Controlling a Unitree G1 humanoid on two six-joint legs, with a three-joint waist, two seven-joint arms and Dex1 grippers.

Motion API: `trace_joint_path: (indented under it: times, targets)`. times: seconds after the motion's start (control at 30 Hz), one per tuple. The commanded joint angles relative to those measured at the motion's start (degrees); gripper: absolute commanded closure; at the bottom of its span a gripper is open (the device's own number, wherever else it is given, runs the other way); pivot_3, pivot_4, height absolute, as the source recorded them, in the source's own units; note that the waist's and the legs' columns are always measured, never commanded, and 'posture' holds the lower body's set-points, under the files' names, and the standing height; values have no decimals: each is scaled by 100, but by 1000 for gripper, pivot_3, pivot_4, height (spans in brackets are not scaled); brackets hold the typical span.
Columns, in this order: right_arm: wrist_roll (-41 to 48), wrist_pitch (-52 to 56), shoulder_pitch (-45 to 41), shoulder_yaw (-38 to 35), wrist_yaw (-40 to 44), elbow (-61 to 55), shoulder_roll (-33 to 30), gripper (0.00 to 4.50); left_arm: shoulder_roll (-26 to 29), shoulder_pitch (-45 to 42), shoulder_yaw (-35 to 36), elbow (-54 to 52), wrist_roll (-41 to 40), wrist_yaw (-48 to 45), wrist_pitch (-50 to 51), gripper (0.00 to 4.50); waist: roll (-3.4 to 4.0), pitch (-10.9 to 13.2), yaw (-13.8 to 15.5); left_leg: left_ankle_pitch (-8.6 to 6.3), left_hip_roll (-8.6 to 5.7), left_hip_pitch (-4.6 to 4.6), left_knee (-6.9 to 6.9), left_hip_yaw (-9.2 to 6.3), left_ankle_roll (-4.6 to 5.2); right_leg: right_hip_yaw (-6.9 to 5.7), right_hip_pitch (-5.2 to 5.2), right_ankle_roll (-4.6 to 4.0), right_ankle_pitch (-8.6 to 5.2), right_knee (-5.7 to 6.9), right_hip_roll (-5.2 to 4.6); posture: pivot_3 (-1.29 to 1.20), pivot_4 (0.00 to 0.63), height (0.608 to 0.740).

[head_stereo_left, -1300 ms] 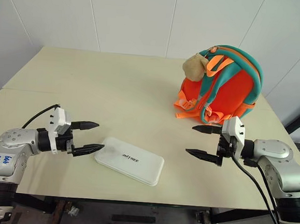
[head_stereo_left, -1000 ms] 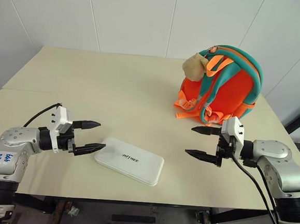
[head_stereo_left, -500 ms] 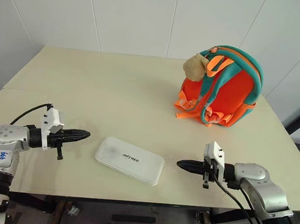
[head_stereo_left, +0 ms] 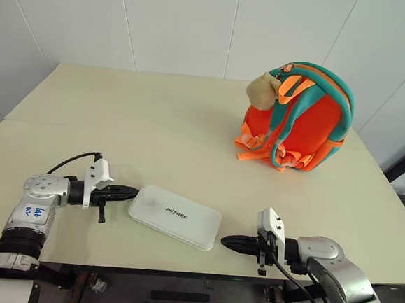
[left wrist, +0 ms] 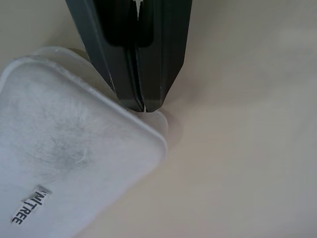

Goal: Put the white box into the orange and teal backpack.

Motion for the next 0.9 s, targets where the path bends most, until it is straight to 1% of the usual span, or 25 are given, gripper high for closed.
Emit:
trace_joint_path:
  times: [0.03, 0.17, 0.37, 0.7, 0.9]
  targets:
    - [27, -79, -11, -65, -80, -159, 31, 4470, -62, -13, -3, -79, -1, 6, -72, 4447, 0, 0, 5, 0, 0, 0, 0, 0, 0, 0, 0, 0, 0, 0, 0, 0, 150, 740]
    - [12, -94, -70, -74, -97, -108, 23, 4470, -144, 88, -5, -218, -69, 1, 3, 4447, 0, 0, 10, 0, 0, 0, 0, 0, 0, 0, 0, 0, 0, 0, 0, 0, 150, 740]
    - [-90, -236, -407, -160, 17, 256, -49, 4470, -290, 167, -44, -641, -176, 28, 264, 4447, 0, 0, 8, 0, 0, 0, 10, 0, 0, 0, 2, 2, 2, 4, 0, 0, 150, 740]
    - [-354, -711, -1050, -406, 415, 1240, -316, 4470, -687, 305, -142, -1213, -173, 180, 681, 4447, 0, 0, 25, 0, 0, 0, 19, -1, 1, 0, 6, 6, 4, 5, 0, 0, 150, 740]
    - [-446, -1010, -1177, -518, 371, 1470, -191, 4470, -823, 256, -163, -1212, -121, 288, 734, 4447, 0, 0, 23, 0, 0, 0, 19, -1, 1, 0, 6, 6, 4, 5, 0, 0, 150, 740]
